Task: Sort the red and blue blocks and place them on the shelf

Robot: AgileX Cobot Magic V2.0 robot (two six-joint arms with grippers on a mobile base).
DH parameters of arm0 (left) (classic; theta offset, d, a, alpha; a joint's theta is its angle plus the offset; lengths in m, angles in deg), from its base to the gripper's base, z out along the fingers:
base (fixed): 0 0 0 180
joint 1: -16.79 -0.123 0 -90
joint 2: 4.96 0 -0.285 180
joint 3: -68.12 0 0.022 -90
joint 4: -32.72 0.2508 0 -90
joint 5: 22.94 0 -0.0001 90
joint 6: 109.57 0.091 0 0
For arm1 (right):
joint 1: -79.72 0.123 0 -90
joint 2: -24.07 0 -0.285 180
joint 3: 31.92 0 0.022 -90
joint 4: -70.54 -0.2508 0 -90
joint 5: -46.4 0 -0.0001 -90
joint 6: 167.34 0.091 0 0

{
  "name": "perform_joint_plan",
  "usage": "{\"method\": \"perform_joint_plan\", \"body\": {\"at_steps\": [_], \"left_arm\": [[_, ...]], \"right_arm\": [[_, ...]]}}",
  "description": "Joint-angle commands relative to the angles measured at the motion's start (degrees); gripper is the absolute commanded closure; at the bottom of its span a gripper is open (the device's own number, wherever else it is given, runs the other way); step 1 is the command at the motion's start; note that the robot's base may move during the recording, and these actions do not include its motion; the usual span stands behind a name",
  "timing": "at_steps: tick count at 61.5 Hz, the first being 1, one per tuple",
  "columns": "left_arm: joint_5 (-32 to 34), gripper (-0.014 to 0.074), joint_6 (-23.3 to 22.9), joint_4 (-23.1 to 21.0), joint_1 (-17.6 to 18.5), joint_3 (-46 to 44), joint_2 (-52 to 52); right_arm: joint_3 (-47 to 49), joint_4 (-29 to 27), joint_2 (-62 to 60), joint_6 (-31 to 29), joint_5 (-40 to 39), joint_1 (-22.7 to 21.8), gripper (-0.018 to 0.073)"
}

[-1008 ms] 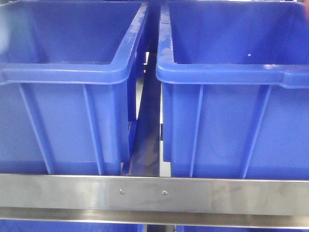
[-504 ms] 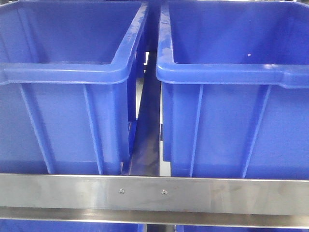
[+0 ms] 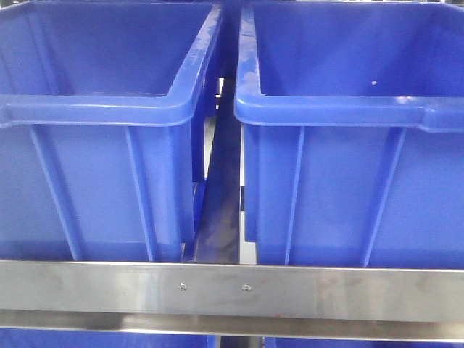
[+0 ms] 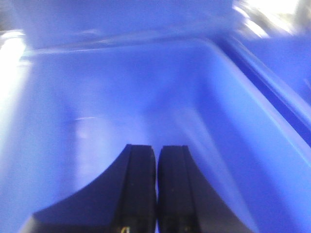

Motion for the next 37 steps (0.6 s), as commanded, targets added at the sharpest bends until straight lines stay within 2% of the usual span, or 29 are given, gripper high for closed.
{"method": "perform_joint_plan", "body": {"at_steps": [1, 8, 19, 26, 37], "left_arm": [[4.33, 0.047, -0.12, -0.99, -2.35, -0.07, 3.18], [4.58, 0.047, -0.12, -0.99, -3.75, 3.58, 6.68], [10.34, 0.047, -0.12, -1.88, -4.06, 12.49, 12.9], [12.63, 0.047, -0.12, -3.06, -4.06, 17.99, 16.99], [12.72, 0.047, -0.12, -5.11, -4.06, 24.44, 23.63]], "right_arm": [[1.49, 0.57, -2.42, -0.39, -1.03, -2.04, 0.0503], [-0.28, -1.08, -6.13, -0.28, -3.27, -3.6, 0.0503], [-7.85, -5.05, -12.82, -0.28, -6.8, -3.73, 0.0503], [-12.78, -5.97, -17.44, -0.28, -7.95, -3.73, 0.0503], [-16.88, -5.98, -24.97, -0.28, -7.81, -3.73, 0.0503]]}}
